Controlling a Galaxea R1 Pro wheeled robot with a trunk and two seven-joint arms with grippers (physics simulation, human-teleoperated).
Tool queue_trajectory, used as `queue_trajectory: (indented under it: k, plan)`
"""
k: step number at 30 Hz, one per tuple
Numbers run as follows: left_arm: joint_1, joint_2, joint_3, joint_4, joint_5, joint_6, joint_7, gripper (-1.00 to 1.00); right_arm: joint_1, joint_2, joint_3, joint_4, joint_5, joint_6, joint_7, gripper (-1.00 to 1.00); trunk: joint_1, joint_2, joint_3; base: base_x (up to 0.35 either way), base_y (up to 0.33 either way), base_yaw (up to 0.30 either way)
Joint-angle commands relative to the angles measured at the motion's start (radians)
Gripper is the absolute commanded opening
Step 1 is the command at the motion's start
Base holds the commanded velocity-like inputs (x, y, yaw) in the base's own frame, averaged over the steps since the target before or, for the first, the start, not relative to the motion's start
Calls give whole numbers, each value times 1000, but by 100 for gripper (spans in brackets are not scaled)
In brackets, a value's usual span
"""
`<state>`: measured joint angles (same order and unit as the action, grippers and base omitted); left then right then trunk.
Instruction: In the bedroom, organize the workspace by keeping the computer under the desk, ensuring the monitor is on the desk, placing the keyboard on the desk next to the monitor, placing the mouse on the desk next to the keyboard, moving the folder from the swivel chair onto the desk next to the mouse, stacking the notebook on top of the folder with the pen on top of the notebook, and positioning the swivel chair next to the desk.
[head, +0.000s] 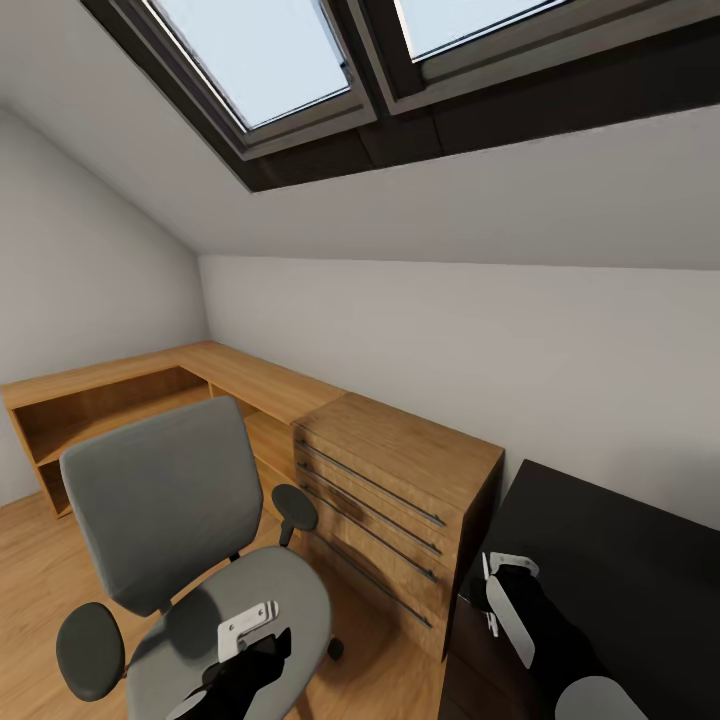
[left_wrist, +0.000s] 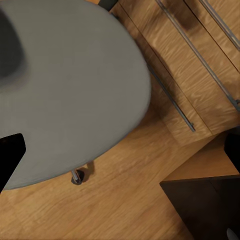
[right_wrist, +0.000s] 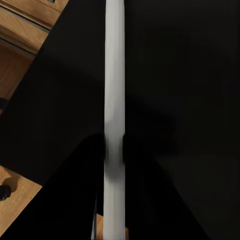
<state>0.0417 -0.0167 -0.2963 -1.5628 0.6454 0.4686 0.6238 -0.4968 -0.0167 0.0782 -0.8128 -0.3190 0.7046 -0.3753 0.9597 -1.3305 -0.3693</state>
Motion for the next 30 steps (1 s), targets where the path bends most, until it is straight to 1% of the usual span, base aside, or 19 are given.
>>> queue_trajectory:
  k: [1, 8, 17, 24, 29, 30]
  plan:
    - [0, 0, -1, -2, 8, 1, 8, 100, 0, -2, 5, 32, -6, 6, -10, -100, 0, 0, -1, 0, 0, 0]
    - [0, 0, -3, -2, 7, 1, 8, 100, 0, -2, 5, 32, -6, 6, -10, -100, 0, 0, -1, 0, 0, 0]
    - [0, 0, -3, -2, 7, 0, 7, 100, 0, -2, 2, 21, -6, 5, -10, -100, -34, 63, 27, 0, 0, 0]
    - [0, 1, -1, -3, 8, -1, 7, 100, 1, -3, -7, -81, -5, 17, -11, -100, -61, 112, 49, 0, 0, 0]
    - [0, 0, -2, -4, 8, 0, 7, 100, 3, -3, -11, -159, -5, 61, -12, -100, -80, 147, 65, -7, 0, 0]
    - [0, 0, -2, -3, 8, 0, 7, 100, 4, -3, -11, -188, -5, 67, -13, -100, -84, 154, 68, -76, 0, 0]
